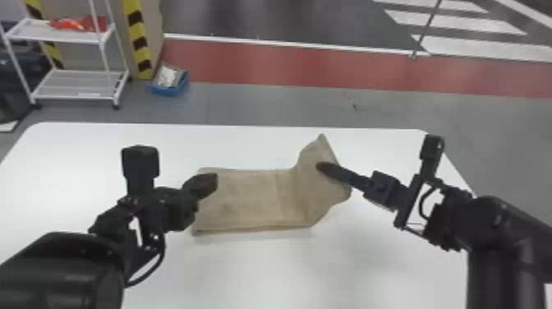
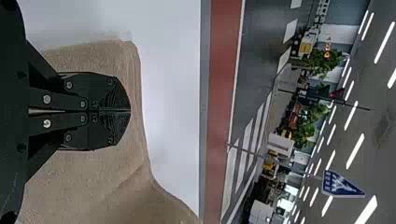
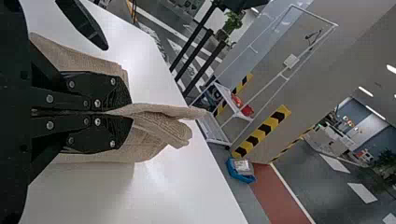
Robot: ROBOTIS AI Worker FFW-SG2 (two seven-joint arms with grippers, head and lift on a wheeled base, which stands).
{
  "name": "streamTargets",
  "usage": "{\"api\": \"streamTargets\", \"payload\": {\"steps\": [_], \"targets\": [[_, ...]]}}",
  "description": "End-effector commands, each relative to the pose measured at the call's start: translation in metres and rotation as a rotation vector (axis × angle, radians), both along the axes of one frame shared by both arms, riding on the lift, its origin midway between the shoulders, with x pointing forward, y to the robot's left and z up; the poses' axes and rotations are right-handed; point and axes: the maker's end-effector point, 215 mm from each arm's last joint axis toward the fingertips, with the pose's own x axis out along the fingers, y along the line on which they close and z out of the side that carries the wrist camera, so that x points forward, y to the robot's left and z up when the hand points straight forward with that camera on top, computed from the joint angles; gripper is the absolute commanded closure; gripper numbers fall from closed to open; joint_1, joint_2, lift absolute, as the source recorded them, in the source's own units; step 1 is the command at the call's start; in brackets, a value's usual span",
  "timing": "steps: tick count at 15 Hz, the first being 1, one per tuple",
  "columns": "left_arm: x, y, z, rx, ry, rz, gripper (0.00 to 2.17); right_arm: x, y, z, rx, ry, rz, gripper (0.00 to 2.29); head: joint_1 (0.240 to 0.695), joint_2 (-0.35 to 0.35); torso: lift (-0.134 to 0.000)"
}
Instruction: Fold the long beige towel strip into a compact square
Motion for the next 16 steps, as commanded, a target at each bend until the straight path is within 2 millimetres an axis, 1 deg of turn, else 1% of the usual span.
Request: {"api": "streamTargets", "payload": {"steps": [1, 4, 7, 11, 12, 16], "targets": [[-0.001, 0.012, -0.015, 0.01, 0.021, 0.002, 1.92, -0.005, -0.002, -0.001, 0.011, 0.0, -0.003, 1.2, 0.695, -0.143, -0.124], [-0.006, 0.01, -0.035, 0.013, 0.042, -0.015, 1.92, -0.008, 0.0, 0.001, 0.009, -0.006, 0.003, 1.2, 0.695, -0.131, -0.124], [-0.01, 0.001, -0.044, 0.018, 0.054, -0.028, 1.92, -0.009, 0.006, 0.005, 0.024, -0.007, 0.017, 1.21, 0.695, -0.129, -0.124], [-0.016, -0.015, -0.048, 0.026, 0.058, -0.053, 1.92, -0.009, 0.014, 0.012, 0.042, -0.022, 0.035, 1.21, 0.695, -0.135, -0.124], [-0.017, -0.018, -0.048, 0.027, 0.061, -0.058, 1.92, -0.009, 0.021, 0.015, 0.046, -0.03, 0.052, 1.21, 0.695, -0.137, -0.124], [-0.019, -0.026, -0.048, 0.021, 0.061, -0.069, 1.92, -0.004, 0.044, 0.014, 0.001, -0.045, 0.098, 1.21, 0.695, -0.134, -0.124]]}}
